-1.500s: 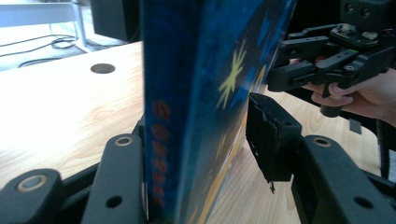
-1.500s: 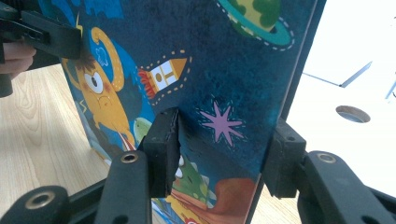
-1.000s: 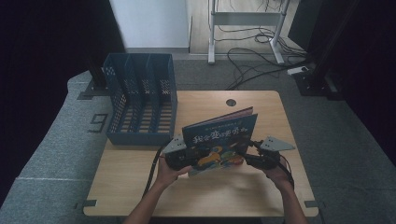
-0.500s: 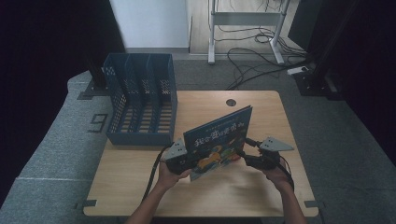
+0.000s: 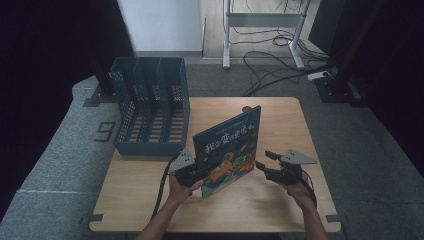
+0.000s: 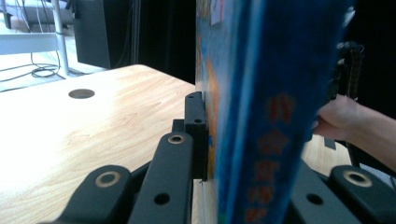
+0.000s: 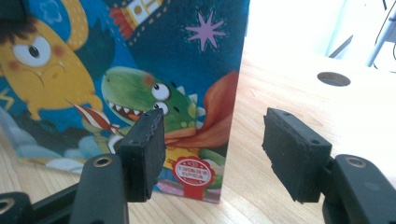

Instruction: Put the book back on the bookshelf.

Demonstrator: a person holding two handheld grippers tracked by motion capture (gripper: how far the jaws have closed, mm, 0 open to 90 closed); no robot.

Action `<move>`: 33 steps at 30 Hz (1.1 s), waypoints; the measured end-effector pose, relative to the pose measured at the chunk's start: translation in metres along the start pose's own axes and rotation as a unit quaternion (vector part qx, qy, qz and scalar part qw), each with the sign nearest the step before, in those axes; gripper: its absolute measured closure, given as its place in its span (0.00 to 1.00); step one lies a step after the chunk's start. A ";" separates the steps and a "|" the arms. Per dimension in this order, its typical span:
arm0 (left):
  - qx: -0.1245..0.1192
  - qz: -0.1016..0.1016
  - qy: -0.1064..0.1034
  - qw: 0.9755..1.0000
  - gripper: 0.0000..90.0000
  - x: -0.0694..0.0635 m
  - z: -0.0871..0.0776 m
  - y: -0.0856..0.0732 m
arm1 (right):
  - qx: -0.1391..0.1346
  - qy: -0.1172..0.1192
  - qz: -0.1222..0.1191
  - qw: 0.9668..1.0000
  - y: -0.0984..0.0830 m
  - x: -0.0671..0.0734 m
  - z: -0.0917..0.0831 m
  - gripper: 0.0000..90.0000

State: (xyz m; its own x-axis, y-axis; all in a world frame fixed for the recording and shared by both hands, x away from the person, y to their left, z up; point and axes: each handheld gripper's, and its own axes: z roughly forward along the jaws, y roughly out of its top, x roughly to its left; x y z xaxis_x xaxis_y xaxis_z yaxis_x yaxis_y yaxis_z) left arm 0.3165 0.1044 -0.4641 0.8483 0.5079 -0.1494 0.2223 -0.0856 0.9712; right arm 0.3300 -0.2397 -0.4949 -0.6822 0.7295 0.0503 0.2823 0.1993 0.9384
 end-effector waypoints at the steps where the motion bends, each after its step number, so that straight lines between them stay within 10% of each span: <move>1: -0.002 -0.001 0.001 1.000 0.91 -0.001 0.000 0.001 | 0.001 -0.002 -0.001 1.000 0.000 0.001 0.000 0.42; 21: -0.025 -0.034 0.003 0.999 0.92 0.001 -0.011 0.010 | -0.010 -0.005 0.000 1.000 -0.004 0.002 -0.008 0.44; 33: -0.018 -0.024 0.003 1.000 0.91 -0.001 -0.013 0.009 | -0.049 0.010 0.011 0.999 0.037 0.007 0.002 0.38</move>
State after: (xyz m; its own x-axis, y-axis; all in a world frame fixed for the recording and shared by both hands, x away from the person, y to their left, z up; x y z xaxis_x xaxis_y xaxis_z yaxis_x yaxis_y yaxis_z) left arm 0.3117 0.1148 -0.4525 0.8342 0.5157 -0.1951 0.2449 -0.0296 0.9691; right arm 0.3371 -0.2258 -0.4605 -0.6900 0.7196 0.0781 0.2310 0.1167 0.9659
